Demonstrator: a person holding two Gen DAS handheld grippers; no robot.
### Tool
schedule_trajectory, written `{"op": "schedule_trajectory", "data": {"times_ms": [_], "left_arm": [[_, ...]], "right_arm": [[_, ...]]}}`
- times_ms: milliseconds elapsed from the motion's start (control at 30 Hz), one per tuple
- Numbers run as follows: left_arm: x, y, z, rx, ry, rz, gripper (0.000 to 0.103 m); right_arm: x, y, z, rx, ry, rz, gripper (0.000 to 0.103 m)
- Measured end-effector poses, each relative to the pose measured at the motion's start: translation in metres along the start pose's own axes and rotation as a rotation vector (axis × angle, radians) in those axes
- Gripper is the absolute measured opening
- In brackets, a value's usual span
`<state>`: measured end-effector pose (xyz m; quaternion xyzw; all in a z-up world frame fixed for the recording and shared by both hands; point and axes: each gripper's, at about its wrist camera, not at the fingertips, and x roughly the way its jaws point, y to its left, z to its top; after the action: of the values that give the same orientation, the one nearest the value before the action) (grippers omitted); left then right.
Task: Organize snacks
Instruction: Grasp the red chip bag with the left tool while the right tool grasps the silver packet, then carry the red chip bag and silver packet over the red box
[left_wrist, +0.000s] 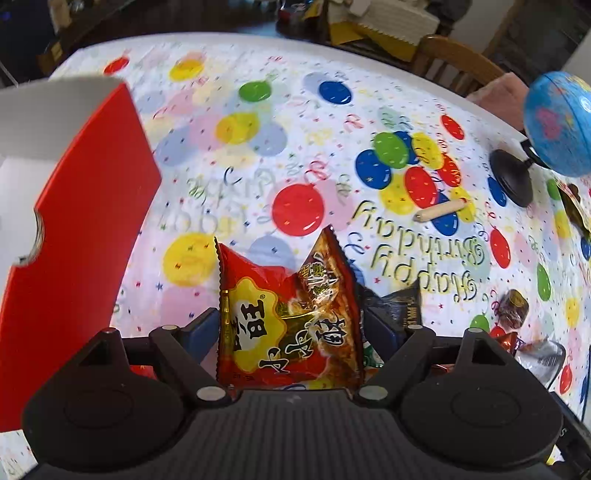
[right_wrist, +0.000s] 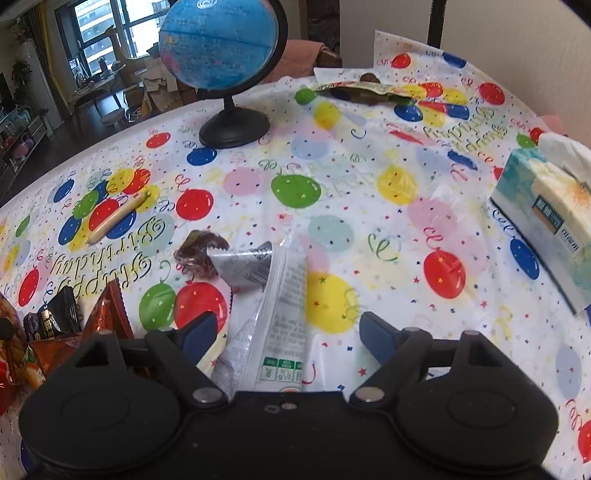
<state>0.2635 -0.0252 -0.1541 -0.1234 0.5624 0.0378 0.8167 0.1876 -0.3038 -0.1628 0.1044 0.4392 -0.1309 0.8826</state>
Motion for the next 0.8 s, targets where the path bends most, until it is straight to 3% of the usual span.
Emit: {"op": "schedule_trajectory", "data": {"times_ms": [200, 300, 533, 800], "left_arm": [[0.009, 0.012, 0.0, -0.048, 0.025, -0.024, 0.082], [0.007, 0.015, 0.001, -0.058, 0.024, -0.048, 0.075], [0.001, 0.018, -0.003, -0.074, 0.01, -0.07, 0.066], [-0.018, 0.014, -0.012, -0.042, -0.019, -0.11, 0.062]], "right_arm": [[0.003, 0.006, -0.002, -0.016, 0.015, 0.032, 0.066], [0.002, 0.005, -0.002, -0.008, 0.016, 0.043, 0.05], [-0.006, 0.003, -0.004, 0.002, -0.014, 0.076, 0.024], [-0.028, 0.0, -0.005, 0.004, -0.056, 0.092, 0.021]]}}
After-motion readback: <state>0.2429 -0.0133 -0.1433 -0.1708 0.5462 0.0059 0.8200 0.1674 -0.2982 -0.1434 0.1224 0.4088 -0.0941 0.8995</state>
